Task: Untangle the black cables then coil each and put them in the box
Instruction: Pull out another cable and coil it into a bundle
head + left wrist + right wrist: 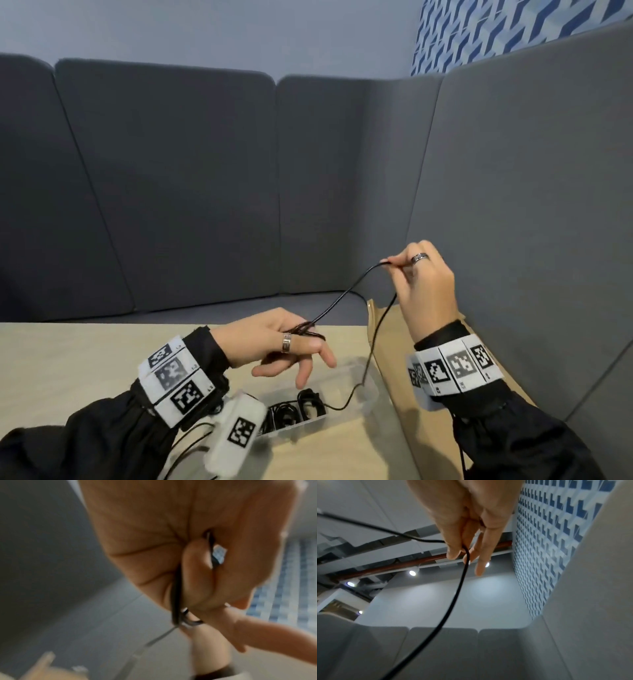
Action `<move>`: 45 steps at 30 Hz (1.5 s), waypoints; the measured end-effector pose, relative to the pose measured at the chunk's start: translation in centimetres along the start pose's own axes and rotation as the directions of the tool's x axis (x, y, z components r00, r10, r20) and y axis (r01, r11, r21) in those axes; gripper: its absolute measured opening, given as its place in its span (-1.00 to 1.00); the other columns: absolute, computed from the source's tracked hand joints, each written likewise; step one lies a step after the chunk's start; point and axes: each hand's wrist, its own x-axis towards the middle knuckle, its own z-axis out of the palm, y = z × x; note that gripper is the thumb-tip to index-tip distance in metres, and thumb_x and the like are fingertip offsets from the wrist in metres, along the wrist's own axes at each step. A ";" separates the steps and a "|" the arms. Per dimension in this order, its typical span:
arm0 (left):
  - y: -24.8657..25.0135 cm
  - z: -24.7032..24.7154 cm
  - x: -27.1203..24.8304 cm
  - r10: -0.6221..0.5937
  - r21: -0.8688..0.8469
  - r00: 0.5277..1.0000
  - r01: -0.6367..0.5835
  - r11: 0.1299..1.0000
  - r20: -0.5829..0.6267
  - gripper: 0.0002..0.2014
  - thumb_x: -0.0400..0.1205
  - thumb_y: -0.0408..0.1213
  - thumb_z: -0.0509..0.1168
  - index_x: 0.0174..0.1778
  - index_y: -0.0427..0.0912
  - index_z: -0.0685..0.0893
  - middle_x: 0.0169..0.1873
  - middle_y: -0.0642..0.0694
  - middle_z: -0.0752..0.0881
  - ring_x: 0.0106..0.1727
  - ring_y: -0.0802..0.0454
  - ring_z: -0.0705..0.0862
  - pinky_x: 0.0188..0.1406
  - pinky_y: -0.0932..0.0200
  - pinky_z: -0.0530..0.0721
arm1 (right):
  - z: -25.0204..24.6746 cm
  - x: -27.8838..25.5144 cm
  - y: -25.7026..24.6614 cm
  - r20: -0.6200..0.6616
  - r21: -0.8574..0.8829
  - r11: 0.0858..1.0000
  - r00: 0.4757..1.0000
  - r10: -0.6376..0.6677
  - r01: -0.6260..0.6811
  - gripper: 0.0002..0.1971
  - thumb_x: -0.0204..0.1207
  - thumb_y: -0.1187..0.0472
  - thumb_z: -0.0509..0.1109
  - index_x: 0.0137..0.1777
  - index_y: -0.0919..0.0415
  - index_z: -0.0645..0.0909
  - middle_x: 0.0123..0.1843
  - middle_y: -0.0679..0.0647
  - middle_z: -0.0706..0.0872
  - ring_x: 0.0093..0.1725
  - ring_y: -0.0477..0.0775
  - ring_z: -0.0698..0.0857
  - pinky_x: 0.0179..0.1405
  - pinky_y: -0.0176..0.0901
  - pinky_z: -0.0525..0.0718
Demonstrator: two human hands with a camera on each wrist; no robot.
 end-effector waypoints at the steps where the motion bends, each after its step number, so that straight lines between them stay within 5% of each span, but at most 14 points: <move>1: 0.5 0.4 0.0 0.099 -0.110 0.994 -0.094 0.989 0.044 -0.72 0.58 -0.08 0.28 0.05 -0.17 0.75 -0.39 -0.06 0.78 -0.74 0.26 0.47 -0.67 0.33 0.21 | 0.1 0.2 -0.2 -0.018 0.086 0.996 1.000 0.024 -0.023 -0.85 0.43 0.43 0.46 -0.28 0.31 0.54 -0.24 0.08 0.54 -0.31 -0.01 0.63 -0.26 -0.36 0.62; 4: 2.8 1.2 0.5 0.380 -0.451 0.908 -0.418 0.789 -0.177 -0.66 0.50 -0.13 0.39 0.16 -0.15 0.74 -0.12 -0.10 0.82 -0.38 0.13 0.76 -0.46 0.32 0.58 | 0.8 -0.6 -1.2 0.291 0.478 0.798 0.923 0.251 -0.367 -0.79 0.44 0.44 0.45 -0.28 0.24 0.48 -0.43 0.10 0.53 -0.56 0.01 0.60 -0.52 -0.27 0.63; 7: 4.8 0.5 1.7 0.380 -0.495 0.739 -0.662 0.563 -0.556 -0.68 0.58 -0.35 0.20 0.23 -0.23 0.68 0.16 -0.21 0.74 0.18 -0.12 0.73 0.18 0.07 0.70 | 1.8 -4.3 -1.7 0.739 0.466 0.650 0.668 0.086 -0.600 -0.88 0.59 0.31 0.31 -0.17 0.14 0.51 -0.50 -0.02 0.53 -0.60 -0.06 0.47 -0.69 -0.26 0.50; 11: 4.0 -1.4 2.1 0.314 -0.073 0.556 -0.566 0.821 -0.770 -0.68 0.72 -0.48 -0.03 0.35 -0.26 0.47 0.22 -0.18 0.69 0.29 -0.12 0.66 0.36 0.05 0.57 | 2.0 -8.9 -1.3 0.943 0.295 0.594 0.329 -0.053 -0.748 -0.63 0.62 0.03 0.00 -0.07 0.11 0.64 -0.58 -0.11 0.56 -0.55 -0.12 0.35 -0.50 -0.35 0.34; 14: 1.8 -1.8 1.6 0.368 0.248 0.520 -0.288 0.925 -0.771 -0.63 0.73 -0.50 -0.05 0.46 -0.22 0.35 0.20 -0.08 0.65 0.26 0.03 0.65 0.29 0.20 0.55 | 0.8 -10.1 0.2 0.964 0.222 0.516 0.267 0.013 -0.827 -0.60 0.56 0.04 -0.03 -0.08 0.21 0.62 -0.55 -0.14 0.50 -0.48 -0.11 0.38 -0.34 -0.27 0.39; 18: 0.7 -2.5 1.0 0.309 0.165 0.449 -0.330 0.929 -0.838 -0.61 0.75 -0.46 -0.07 0.52 -0.28 0.26 0.19 -0.10 0.65 0.24 0.02 0.66 0.30 0.13 0.55 | -0.6 -10.6 1.9 0.985 0.113 0.523 0.165 0.053 -0.845 -0.77 0.69 0.23 0.13 -0.02 0.22 0.62 -0.29 -0.07 0.68 -0.27 -0.16 0.64 -0.20 -0.38 0.56; 20: 0.5 -2.2 0.8 0.332 0.208 0.424 -0.312 0.927 -0.843 -0.60 0.75 -0.46 -0.06 0.53 -0.25 0.25 0.21 -0.10 0.64 0.26 0.08 0.65 0.31 0.16 0.55 | -0.4 -10.2 2.1 0.952 0.084 0.654 0.255 0.170 -0.752 -0.79 0.63 0.32 0.25 -0.10 0.09 0.70 -0.30 -0.15 0.74 -0.24 -0.26 0.66 -0.18 -0.39 0.57; 24: 1.1 -2.1 0.3 0.452 0.463 0.391 -0.072 0.883 -0.802 -0.58 0.73 -0.44 0.00 0.52 -0.14 0.29 0.17 0.05 0.65 0.18 0.17 0.61 0.21 0.46 0.44 | 0.0 -6.7 1.2 0.725 0.019 0.885 0.616 0.308 -0.465 -0.82 0.36 0.23 0.57 -0.33 -0.09 0.73 -0.39 -0.26 0.74 -0.31 -0.32 0.66 -0.19 -0.47 0.52; 28: 2.0 -3.0 -0.5 0.365 0.618 0.570 0.344 0.707 -0.736 -0.63 0.72 -0.31 -0.01 0.47 -0.17 0.35 0.10 -0.02 0.65 0.11 0.02 0.64 0.14 0.18 0.55 | -1.9 -1.7 -0.2 0.210 -0.068 0.991 0.973 -0.096 0.113 -0.89 0.25 0.31 0.59 -0.37 0.24 0.70 -0.37 0.05 0.67 -0.31 -0.12 0.55 -0.19 -0.39 0.51; 30: 2.2 -2.8 -0.7 0.233 0.603 0.653 0.424 0.676 -0.721 -0.68 0.72 -0.18 0.03 0.32 -0.19 0.50 0.03 -0.10 0.73 -0.05 -0.07 0.70 0.05 0.02 0.62 | -3.0 0.1 -0.8 0.042 -0.175 0.944 0.960 -0.275 0.278 -0.85 0.35 0.31 0.51 -0.37 0.29 0.61 -0.36 0.12 0.60 -0.28 0.01 0.53 -0.26 -0.31 0.48; 35: 3.5 -0.2 -0.5 0.024 0.181 0.975 0.017 0.983 -0.221 -0.57 0.55 0.13 0.21 -0.13 -0.20 0.74 -0.56 -0.12 0.64 -0.70 0.07 0.35 -0.59 0.33 0.39 | -3.1 1.8 -1.7 -0.102 -0.181 0.947 0.952 -0.288 0.267 -0.84 0.50 0.30 0.46 -0.28 0.31 0.59 -0.32 0.14 0.58 -0.34 0.10 0.57 -0.34 -0.19 0.54; 38: 2.7 0.0 0.0 0.229 -0.083 0.962 -0.242 0.967 -0.147 -0.68 0.51 0.05 0.34 -0.17 -0.16 0.76 -0.70 0.05 0.55 -0.72 0.09 0.19 -0.59 0.24 0.26 | -1.8 0.5 -0.2 0.279 0.136 0.978 0.953 0.118 -0.161 -0.85 0.48 0.20 0.46 -0.24 0.13 0.55 -0.41 -0.04 0.56 -0.45 -0.13 0.53 -0.38 -0.40 0.47; 41: 2.5 0.6 0.8 0.247 -0.479 0.901 -0.403 0.780 -0.356 -0.60 0.32 0.00 0.52 -0.08 -0.22 0.81 -0.64 -0.04 0.61 -0.68 0.11 0.42 -0.52 0.32 0.53 | -0.3 -3.3 1.1 0.678 0.324 0.781 0.707 0.201 -0.534 -0.78 0.62 0.10 0.27 -0.24 0.15 0.57 -0.59 -0.08 0.47 -0.58 -0.20 0.44 -0.48 -0.48 0.39; 45: 2.3 0.3 2.3 0.176 -0.604 0.762 -0.612 0.510 -0.623 -0.64 0.42 -0.23 0.30 0.07 -0.28 0.77 0.00 -0.22 0.79 0.00 -0.11 0.79 -0.04 0.10 0.78 | 1.3 -9.5 1.1 0.892 0.288 0.531 0.424 0.153 -0.797 -0.58 0.54 -0.03 0.02 -0.29 0.17 0.62 -0.64 -0.12 0.39 -0.58 -0.13 0.32 -0.40 -0.33 0.41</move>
